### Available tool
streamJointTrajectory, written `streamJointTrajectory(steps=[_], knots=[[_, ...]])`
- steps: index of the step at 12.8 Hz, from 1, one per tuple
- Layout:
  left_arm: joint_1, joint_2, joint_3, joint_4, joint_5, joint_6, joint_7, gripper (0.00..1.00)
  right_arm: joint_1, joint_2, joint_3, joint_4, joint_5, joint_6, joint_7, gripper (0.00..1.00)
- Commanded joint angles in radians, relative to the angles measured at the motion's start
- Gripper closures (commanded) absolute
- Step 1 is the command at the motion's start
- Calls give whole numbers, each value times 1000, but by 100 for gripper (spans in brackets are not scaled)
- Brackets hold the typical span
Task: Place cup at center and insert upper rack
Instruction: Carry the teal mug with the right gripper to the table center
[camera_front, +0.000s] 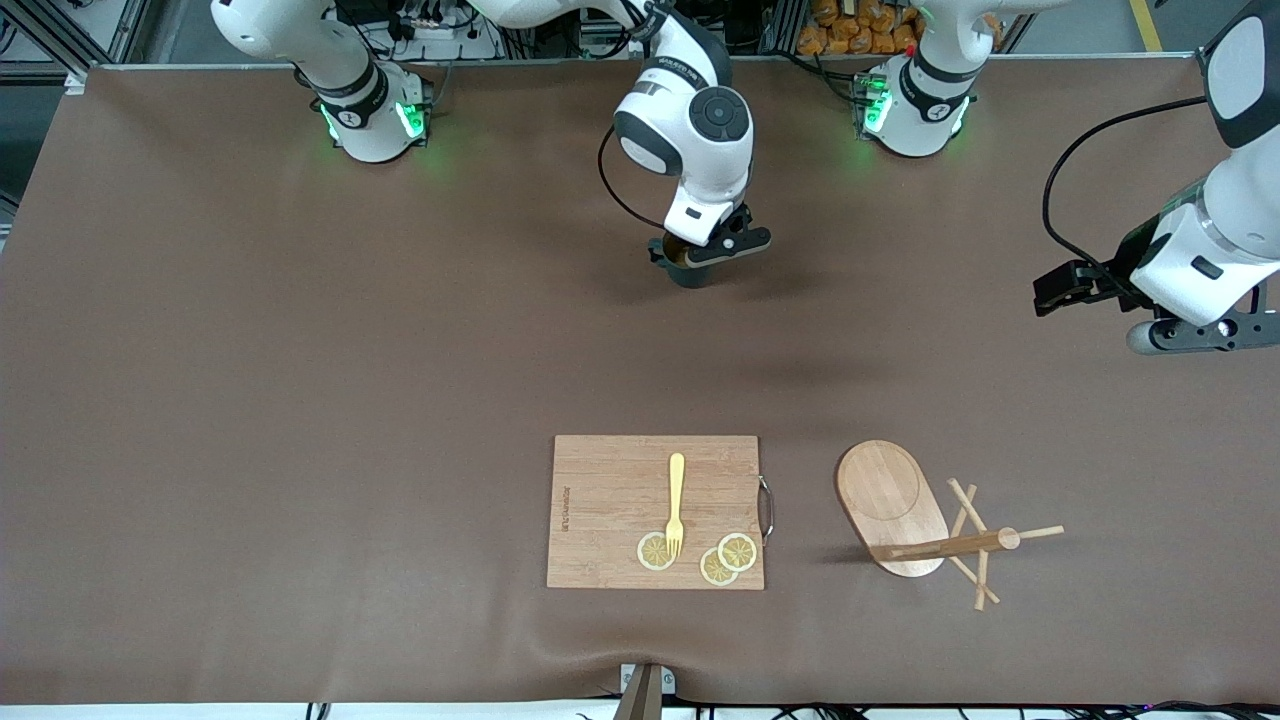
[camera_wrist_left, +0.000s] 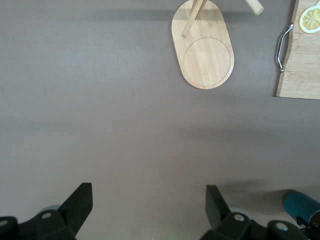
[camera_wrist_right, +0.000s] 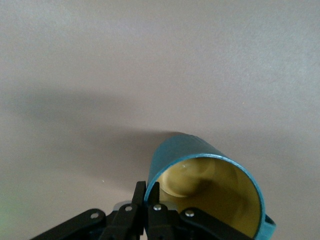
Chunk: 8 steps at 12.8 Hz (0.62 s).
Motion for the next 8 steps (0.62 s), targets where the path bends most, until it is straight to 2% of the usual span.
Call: streamJointTrajectory(steps=[1,6,8], knots=[[-5,6,-10,22,21,-4,1,0,32,11,-19,4,-61,12,49,100],[-8,4,-10,22,5,-4,-22,0,36,26,-19,2,-79,16,49,100],[-13,0,-10,21,7,-4,-32,0,36,26,-19,2,-81,16,49,94]])
